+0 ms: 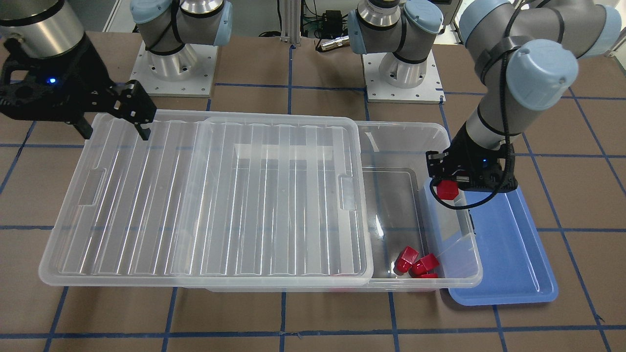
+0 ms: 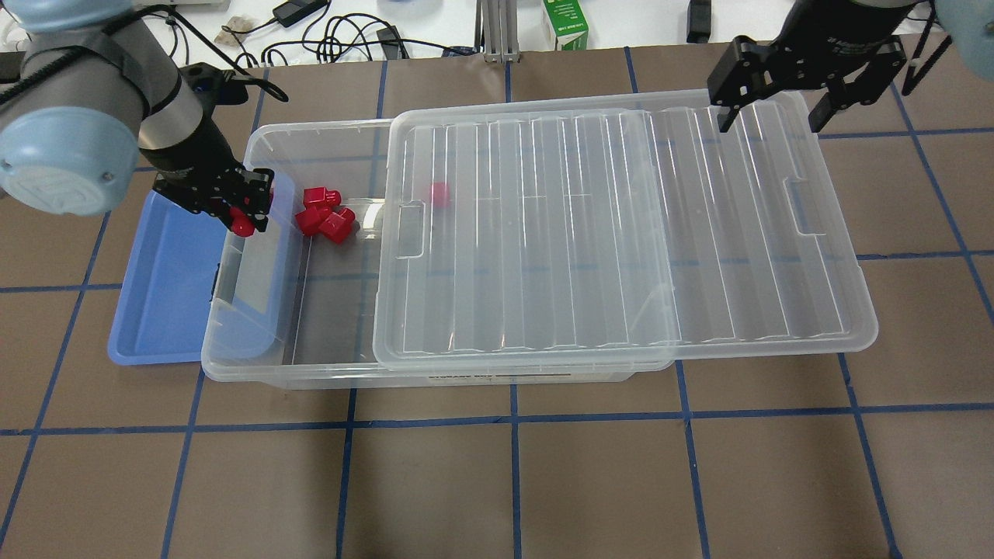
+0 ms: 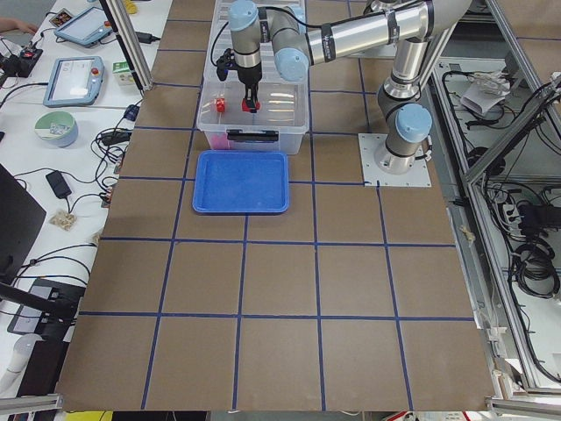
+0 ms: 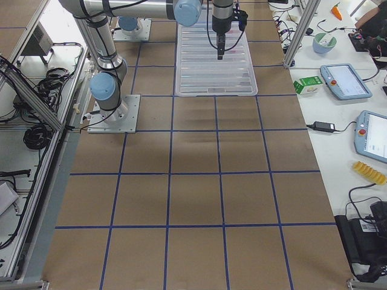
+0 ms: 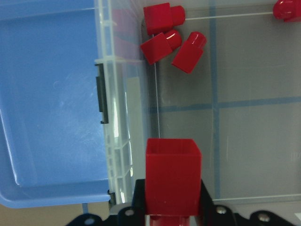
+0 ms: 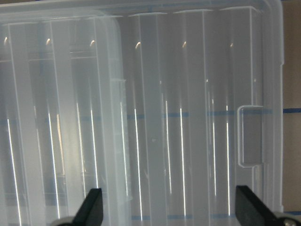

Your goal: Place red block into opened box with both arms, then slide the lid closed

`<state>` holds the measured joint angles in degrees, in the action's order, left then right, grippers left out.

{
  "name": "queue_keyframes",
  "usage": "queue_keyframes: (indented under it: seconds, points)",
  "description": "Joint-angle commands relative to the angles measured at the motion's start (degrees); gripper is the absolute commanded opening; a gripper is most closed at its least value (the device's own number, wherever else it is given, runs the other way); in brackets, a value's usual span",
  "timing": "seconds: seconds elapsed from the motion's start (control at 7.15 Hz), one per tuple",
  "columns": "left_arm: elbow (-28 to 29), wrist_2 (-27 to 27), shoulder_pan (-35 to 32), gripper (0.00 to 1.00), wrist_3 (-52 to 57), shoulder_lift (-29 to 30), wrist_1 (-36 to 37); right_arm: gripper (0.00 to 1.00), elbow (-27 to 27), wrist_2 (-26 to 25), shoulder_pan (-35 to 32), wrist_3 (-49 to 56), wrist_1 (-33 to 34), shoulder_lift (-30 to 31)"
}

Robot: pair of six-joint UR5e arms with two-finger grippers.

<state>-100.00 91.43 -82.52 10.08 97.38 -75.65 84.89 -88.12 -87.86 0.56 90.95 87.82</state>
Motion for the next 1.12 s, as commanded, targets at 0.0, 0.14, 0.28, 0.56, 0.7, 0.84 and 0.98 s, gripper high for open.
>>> queue_keyframes:
  seconds: [0.0, 0.14, 0.28, 0.56, 0.7, 0.84, 0.98]
  points:
    - [-5.01, -0.03, -3.95, 0.0, -4.09, 1.49, 5.04, 1.0, 0.27, -0.82, -2.67, -3.09, -0.07, 0.42]
    - [-5.9, -0.2, -4.49, 0.0, -3.23, 1.76, 6.9, 1.0, 0.27, 0.05, -2.67, -3.19, -0.07, 0.43]
    - [-7.74, -0.2, -4.67, 0.0, -4.01, 2.46, 7.53, 1.0, 0.36, 0.14, -2.67, -3.02, -0.07, 0.16]
    - [-12.83, -0.29, -4.67, 0.0, -4.97, 4.04, 15.76, 1.0, 0.45, 0.14, -2.67, -3.02, -0.07, 0.42]
    - [-13.11, -0.29, -4.76, 0.0, -7.59, 4.75, 16.67, 1.0, 0.45, 0.14, -2.67, -3.02, -0.07, 0.43]
    - [-13.55, -0.2, -4.76, 0.0, -8.23, 4.67, 16.33, 1.0, 0.45, 0.14, -2.67, -2.93, -0.07, 0.43]
    - [-13.91, -0.2, -4.67, 0.0, -7.97, 5.27, 16.41, 1.0, 0.45, 0.14, -2.67, -2.93, -0.07, 0.43]
